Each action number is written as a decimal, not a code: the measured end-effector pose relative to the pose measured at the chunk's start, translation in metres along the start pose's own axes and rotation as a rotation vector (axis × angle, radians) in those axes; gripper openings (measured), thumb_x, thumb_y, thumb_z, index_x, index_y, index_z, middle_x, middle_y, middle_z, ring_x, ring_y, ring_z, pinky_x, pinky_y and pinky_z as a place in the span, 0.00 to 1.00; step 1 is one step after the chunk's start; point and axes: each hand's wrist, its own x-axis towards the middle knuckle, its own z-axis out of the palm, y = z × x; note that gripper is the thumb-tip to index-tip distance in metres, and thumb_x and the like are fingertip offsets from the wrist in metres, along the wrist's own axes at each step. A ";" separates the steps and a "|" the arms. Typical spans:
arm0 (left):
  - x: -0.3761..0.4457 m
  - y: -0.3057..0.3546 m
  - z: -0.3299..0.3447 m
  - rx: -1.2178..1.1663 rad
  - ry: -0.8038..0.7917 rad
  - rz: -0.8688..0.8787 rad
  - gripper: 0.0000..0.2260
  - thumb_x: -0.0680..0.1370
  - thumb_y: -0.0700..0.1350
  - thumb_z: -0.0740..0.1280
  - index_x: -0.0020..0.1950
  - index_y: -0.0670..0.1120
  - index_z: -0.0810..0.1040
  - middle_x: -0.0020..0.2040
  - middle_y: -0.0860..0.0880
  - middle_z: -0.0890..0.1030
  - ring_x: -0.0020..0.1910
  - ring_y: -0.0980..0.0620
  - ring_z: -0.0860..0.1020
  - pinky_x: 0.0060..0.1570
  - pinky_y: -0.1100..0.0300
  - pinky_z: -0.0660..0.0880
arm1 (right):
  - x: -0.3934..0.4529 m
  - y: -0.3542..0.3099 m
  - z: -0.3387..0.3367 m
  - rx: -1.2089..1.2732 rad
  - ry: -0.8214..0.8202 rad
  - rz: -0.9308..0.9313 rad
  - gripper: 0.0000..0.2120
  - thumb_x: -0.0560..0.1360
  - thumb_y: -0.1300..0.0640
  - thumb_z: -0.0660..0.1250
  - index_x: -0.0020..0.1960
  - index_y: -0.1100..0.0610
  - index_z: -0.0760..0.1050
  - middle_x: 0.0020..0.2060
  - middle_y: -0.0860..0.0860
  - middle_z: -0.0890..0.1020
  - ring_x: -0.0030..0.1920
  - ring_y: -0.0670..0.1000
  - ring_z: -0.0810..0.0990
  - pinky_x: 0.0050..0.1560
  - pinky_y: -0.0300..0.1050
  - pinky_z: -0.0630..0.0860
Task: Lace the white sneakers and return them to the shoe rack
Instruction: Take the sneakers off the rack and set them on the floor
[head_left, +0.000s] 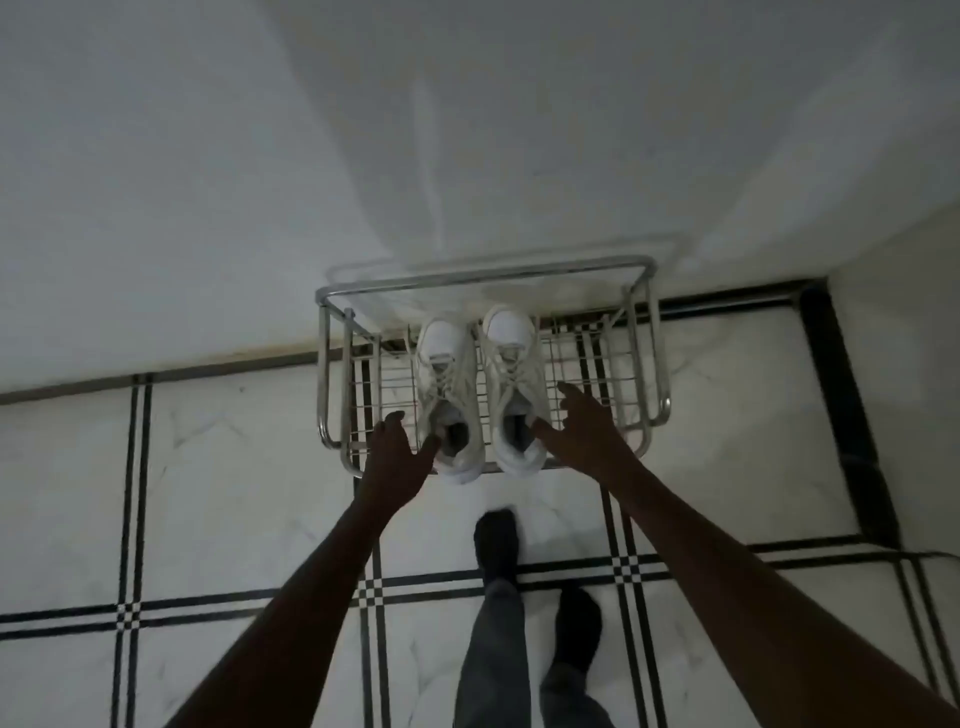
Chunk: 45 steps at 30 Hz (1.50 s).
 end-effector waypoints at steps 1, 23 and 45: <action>0.007 -0.004 0.003 -0.063 0.005 -0.023 0.38 0.78 0.59 0.71 0.81 0.42 0.60 0.75 0.40 0.69 0.62 0.38 0.79 0.49 0.42 0.84 | 0.007 0.001 0.002 0.026 -0.003 0.017 0.30 0.78 0.54 0.70 0.75 0.64 0.63 0.64 0.63 0.78 0.61 0.59 0.79 0.38 0.28 0.70; -0.078 -0.034 0.053 -0.356 0.137 0.083 0.22 0.82 0.39 0.66 0.76 0.47 0.70 0.63 0.45 0.79 0.55 0.44 0.84 0.40 0.47 0.86 | -0.035 0.080 0.052 0.196 0.103 -0.228 0.26 0.77 0.59 0.70 0.73 0.56 0.68 0.54 0.55 0.80 0.52 0.56 0.83 0.44 0.58 0.85; -0.112 -0.369 0.344 -0.374 0.095 0.023 0.24 0.81 0.50 0.66 0.78 0.51 0.69 0.67 0.46 0.80 0.58 0.43 0.83 0.43 0.42 0.86 | -0.064 0.408 0.329 0.383 -0.047 0.120 0.26 0.79 0.66 0.67 0.75 0.55 0.67 0.52 0.47 0.76 0.55 0.59 0.78 0.45 0.68 0.82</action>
